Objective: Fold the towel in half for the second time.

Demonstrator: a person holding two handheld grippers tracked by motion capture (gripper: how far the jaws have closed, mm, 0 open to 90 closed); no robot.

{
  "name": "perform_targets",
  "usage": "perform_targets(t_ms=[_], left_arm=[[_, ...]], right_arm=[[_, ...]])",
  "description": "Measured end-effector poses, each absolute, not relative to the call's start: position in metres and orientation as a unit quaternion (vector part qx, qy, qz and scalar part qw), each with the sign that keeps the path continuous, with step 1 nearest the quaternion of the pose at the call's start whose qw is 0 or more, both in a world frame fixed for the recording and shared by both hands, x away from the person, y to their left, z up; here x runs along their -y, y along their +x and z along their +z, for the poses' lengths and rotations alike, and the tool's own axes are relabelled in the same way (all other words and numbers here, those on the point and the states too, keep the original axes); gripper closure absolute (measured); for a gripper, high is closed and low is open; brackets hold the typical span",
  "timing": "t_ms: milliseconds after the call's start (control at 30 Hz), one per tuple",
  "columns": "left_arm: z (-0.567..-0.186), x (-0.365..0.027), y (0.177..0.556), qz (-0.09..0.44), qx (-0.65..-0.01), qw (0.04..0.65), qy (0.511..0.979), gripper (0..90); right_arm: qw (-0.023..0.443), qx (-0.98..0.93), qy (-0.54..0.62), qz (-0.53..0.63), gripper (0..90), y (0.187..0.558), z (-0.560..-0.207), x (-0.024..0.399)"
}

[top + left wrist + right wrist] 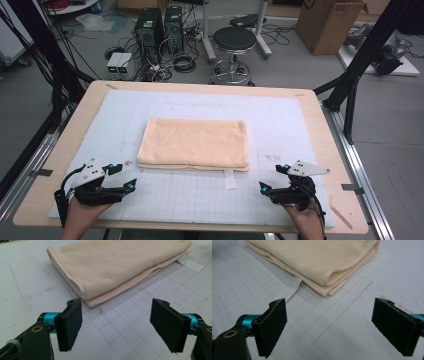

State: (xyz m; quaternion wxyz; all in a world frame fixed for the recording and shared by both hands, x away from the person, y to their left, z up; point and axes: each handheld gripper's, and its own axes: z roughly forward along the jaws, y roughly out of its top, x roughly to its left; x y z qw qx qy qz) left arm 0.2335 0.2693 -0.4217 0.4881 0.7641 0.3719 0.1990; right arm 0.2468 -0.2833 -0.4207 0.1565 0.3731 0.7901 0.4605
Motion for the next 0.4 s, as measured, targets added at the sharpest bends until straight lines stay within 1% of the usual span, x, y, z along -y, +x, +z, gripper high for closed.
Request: perform_targets(t_ms=[400], left_arm=[[-0.4234, -0.2724, 0.2375, 0.200, -0.380, 0.490, 0.759, 26.5]], right_arm=[[0.161, -0.790, 0.376, 0.457, 12.4, 0.2492, -0.4226, 0.2826]])
